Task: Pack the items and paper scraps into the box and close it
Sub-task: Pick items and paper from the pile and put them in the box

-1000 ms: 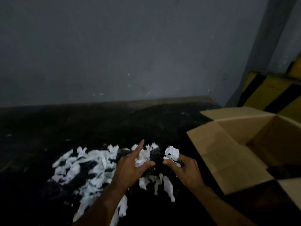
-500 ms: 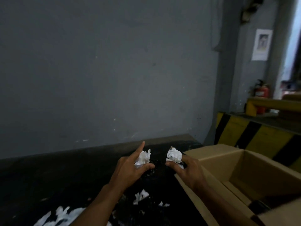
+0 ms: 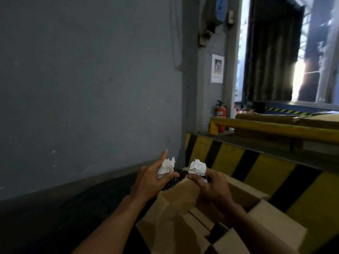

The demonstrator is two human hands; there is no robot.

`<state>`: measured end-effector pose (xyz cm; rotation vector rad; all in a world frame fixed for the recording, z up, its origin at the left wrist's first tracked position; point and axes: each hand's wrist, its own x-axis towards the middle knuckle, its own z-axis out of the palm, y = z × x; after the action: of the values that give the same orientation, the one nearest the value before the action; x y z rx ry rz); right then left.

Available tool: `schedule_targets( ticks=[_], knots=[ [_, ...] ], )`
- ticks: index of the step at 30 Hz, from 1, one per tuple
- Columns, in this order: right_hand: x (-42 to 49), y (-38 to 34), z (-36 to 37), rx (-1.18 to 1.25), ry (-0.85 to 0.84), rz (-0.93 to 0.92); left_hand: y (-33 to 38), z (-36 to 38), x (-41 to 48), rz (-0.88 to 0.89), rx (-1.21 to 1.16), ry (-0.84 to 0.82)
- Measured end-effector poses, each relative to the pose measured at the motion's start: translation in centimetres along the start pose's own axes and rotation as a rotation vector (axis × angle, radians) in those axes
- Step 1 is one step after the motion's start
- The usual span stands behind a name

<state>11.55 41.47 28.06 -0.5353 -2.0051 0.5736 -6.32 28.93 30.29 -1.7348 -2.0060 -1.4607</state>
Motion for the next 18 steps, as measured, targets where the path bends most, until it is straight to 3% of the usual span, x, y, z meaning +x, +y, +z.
schedule_targets(
  ticks=[5, 11, 18],
  knots=[
    [2.7, 8.1, -4.8, -0.023, 0.011, 0.062, 2.2, 8.6, 5.6, -0.032, -0.094, 0.025],
    [7.1, 17.8, -8.8, 0.003, -0.105, 0.028, 3.3, 18.7, 10.3, -0.156, -0.203, 0.106],
    [8.2, 25.3, -6.8, 0.083, -0.268, 0.099, -2.1, 24.8, 9.6, -0.38, 0.014, 0.055]
  ],
)
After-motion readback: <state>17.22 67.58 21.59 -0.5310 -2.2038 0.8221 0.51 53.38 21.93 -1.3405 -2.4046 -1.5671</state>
